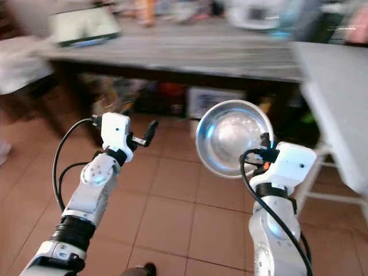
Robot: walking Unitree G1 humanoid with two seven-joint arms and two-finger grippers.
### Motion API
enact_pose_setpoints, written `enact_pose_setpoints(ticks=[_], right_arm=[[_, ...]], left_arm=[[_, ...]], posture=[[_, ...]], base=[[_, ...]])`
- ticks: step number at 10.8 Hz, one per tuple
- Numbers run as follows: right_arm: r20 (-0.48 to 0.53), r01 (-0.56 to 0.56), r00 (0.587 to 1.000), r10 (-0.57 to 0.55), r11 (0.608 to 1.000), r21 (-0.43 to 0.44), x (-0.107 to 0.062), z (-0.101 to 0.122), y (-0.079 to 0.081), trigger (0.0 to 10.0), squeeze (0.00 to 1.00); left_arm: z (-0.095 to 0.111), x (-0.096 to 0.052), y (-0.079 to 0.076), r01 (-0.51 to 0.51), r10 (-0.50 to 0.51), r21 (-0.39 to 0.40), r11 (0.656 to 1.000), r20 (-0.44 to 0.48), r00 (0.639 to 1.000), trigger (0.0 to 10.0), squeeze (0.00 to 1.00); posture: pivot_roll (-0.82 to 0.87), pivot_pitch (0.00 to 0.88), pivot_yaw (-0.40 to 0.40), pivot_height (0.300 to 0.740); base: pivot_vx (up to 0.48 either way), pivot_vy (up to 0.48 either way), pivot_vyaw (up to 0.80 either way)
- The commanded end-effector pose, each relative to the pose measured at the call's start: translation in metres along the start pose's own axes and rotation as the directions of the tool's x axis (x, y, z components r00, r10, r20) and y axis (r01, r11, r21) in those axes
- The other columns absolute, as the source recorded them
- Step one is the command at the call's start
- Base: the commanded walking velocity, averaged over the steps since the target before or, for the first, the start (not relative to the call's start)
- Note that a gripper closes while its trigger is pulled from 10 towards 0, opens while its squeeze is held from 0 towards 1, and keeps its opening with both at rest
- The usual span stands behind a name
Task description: Setting the table
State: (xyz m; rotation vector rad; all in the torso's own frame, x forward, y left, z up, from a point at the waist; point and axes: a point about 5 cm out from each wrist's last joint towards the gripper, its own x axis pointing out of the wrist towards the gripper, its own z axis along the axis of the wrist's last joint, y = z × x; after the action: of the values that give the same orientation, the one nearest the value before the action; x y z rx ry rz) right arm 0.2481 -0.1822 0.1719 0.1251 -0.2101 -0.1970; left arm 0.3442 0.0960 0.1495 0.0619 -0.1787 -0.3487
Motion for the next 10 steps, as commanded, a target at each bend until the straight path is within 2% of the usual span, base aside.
enact_pose_setpoints(ticks=[1, 2, 6, 10], right_arm=[[0.021, 0.001, 1.0, -0.001, 1.0, -0.002, 0.0, 0.003, -0.001, 10.0, 0.0], [0.019, 0.002, 1.0, -0.002, 1.0, -0.002, -0.001, 0.003, -0.002, 10.0, 0.0], [0.007, -0.003, 1.0, 0.003, 0.999, -0.042, -0.004, -0.001, -0.004, 10.0, 0.0], [0.012, -0.005, 1.0, 0.006, 0.999, -0.052, -0.004, -0.002, -0.003, 10.0, 0.0]], left_arm=[[0.002, 0.002, -0.002, 0.009, -0.01, 0.022, 1.0, 0.005, 1.0, 10.0, 0.0], [0.001, 0.001, -0.003, 0.017, -0.018, 0.017, 1.0, 0.004, 1.0, 10.0, 0.0], [-0.001, -0.002, -0.011, 0.087, -0.087, -0.009, 0.996, 0.017, 0.996, 10.0, 0.0], [0.0, -0.001, -0.015, 0.115, -0.115, -0.008, 0.993, 0.029, 0.993, 10.0, 0.0]], posture=[[0.08, 0.096, -0.012, 0.74], [0.08, 0.096, -0.012, 0.74], [0.07, 0.082, -0.022, 0.74], [0.07, 0.076, -0.016, 0.74]], base=[[0.0, 0.0, 0.77], [0.0, 0.0, 0.56], [0.0, 0.0, 0.0], [0.281, 0.0, 0.0]])
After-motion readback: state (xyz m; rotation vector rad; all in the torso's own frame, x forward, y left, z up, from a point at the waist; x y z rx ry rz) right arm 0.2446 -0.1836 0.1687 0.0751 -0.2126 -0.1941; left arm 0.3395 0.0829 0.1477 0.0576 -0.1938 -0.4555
